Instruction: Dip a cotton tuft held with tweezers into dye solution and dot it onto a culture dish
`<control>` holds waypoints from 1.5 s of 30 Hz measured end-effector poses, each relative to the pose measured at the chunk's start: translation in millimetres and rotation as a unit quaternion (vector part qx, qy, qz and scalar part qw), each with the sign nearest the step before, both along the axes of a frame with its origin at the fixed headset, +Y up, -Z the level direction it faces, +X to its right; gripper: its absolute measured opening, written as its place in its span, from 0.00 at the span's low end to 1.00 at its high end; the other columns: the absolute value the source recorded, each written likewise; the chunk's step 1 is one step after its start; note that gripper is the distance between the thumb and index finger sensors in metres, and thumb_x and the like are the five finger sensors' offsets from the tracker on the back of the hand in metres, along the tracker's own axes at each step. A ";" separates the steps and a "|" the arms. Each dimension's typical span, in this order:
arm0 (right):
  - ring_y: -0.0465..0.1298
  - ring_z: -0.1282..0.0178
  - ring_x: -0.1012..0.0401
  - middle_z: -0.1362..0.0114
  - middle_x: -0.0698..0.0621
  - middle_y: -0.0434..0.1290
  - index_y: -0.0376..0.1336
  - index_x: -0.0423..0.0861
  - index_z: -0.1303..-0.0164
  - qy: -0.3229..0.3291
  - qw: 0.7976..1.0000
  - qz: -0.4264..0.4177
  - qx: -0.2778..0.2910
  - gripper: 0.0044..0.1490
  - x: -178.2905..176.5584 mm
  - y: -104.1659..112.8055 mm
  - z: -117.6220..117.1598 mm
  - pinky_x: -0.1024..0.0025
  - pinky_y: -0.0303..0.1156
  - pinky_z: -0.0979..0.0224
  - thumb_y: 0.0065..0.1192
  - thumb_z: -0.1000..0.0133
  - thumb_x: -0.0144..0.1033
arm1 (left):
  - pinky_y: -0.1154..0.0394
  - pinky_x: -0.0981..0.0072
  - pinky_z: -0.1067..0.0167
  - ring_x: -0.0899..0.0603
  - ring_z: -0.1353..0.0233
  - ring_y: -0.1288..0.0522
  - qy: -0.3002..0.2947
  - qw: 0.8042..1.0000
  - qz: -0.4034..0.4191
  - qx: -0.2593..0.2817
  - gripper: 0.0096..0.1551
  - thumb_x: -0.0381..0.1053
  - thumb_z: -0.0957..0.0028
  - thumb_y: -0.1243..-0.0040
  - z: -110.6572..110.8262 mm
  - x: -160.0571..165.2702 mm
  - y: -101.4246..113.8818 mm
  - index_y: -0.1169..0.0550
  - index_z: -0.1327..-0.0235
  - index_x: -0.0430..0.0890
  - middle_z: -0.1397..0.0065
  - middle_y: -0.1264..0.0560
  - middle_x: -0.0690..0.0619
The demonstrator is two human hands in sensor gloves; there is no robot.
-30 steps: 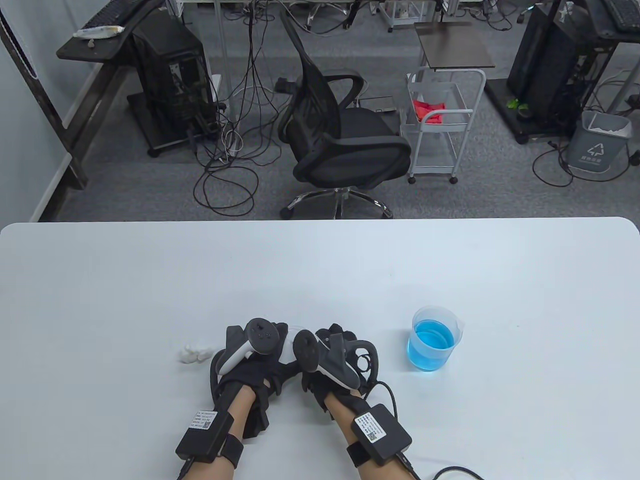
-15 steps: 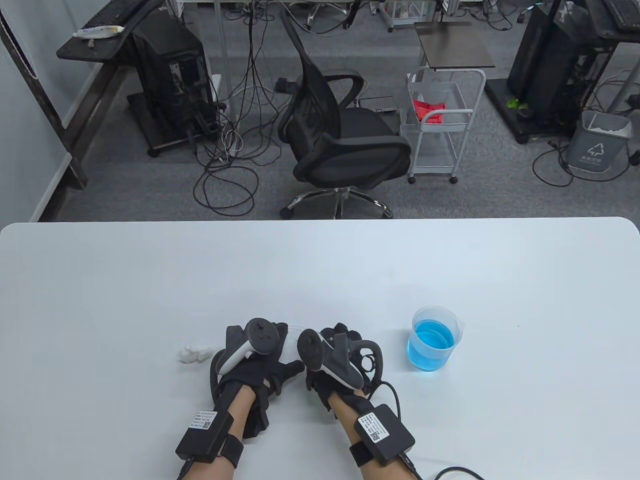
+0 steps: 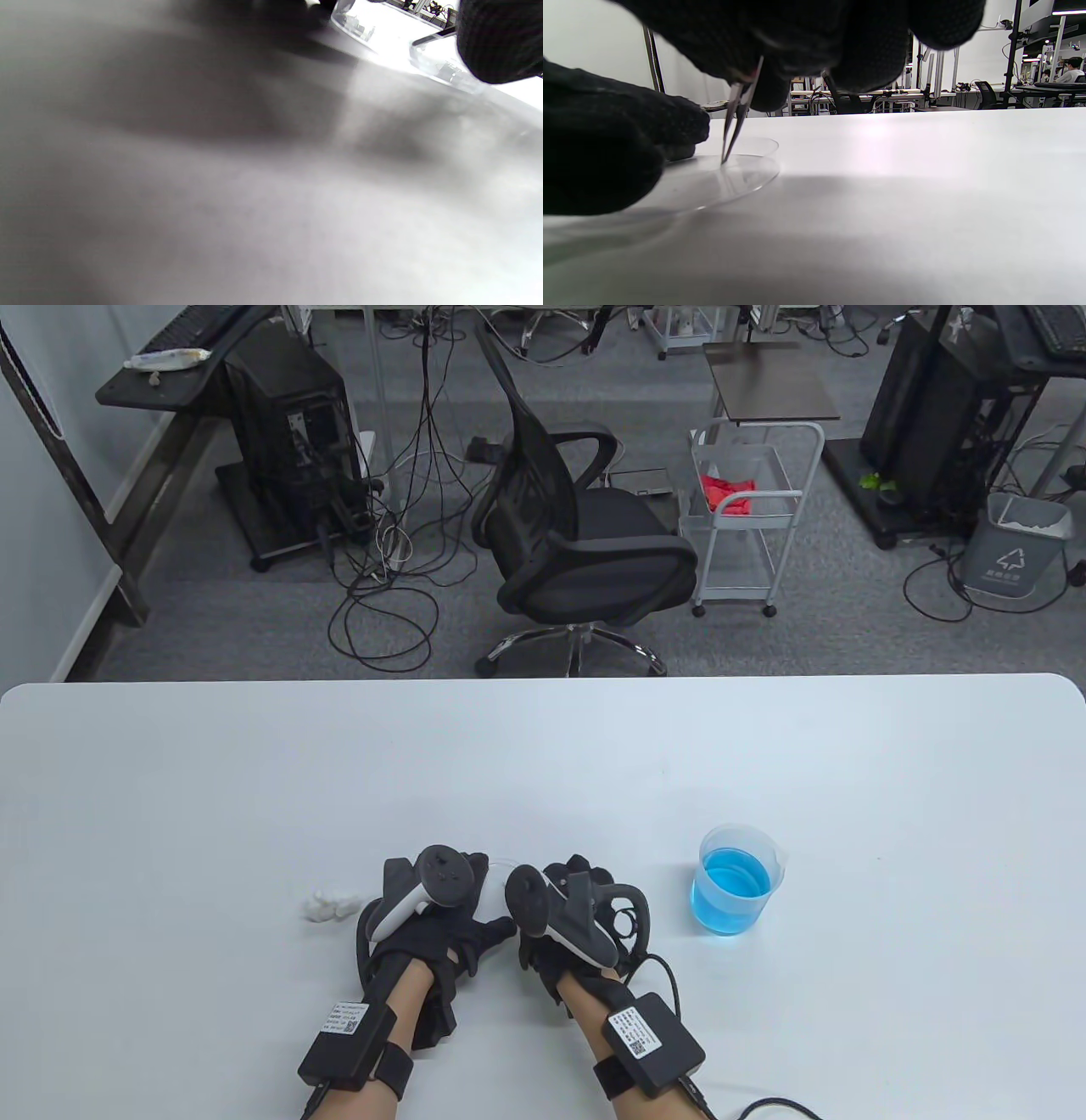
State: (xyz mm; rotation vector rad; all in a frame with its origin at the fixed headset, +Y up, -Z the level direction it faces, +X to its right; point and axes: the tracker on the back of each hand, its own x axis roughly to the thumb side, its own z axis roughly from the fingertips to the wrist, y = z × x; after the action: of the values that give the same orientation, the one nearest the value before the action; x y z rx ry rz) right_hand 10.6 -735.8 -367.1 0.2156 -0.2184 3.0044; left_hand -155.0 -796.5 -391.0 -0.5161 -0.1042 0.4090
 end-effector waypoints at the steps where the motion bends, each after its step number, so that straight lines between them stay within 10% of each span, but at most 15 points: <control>1: 0.79 0.45 0.56 0.61 0.54 0.80 0.79 0.47 0.53 0.000 1.000 -0.003 0.005 0.20 0.8 0.7 0.3 0.43 0.67 0.34 0.71 0.52 0.37 | 0.62 0.51 0.21 0.46 0.12 0.66 0.000 1.000 0.000 0.000 0.58 0.79 0.52 0.47 0.0 0.1 0.0 0.61 0.20 0.62 0.14 0.64 0.62; 24: 0.79 0.45 0.56 0.61 0.53 0.80 0.79 0.47 0.53 -0.039 0.996 -0.073 0.036 0.20 35.3 29.4 3.9 0.43 0.67 0.34 0.72 0.52 0.37 | 0.60 0.50 0.21 0.45 0.12 0.65 -0.002 1.000 0.010 0.004 0.59 0.79 0.52 0.48 0.4 -3.0 3.4 0.62 0.20 0.62 0.14 0.65 0.61; 45: 0.79 0.44 0.56 0.60 0.54 0.81 0.78 0.48 0.51 -0.086 0.996 -0.033 0.019 0.20 47.6 -9.8 -8.8 0.43 0.67 0.34 0.71 0.51 0.38 | 0.59 0.51 0.20 0.45 0.11 0.65 -0.036 0.995 -0.043 0.082 0.57 0.78 0.51 0.48 60.6 -24.1 52.8 0.61 0.20 0.62 0.14 0.65 0.61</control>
State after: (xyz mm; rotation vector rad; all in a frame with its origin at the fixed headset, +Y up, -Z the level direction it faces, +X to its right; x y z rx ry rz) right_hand 58.1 -745.6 -375.9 -0.0465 -0.2923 2.9561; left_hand -179.1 -743.8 -330.4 -0.3709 -0.1824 0.2952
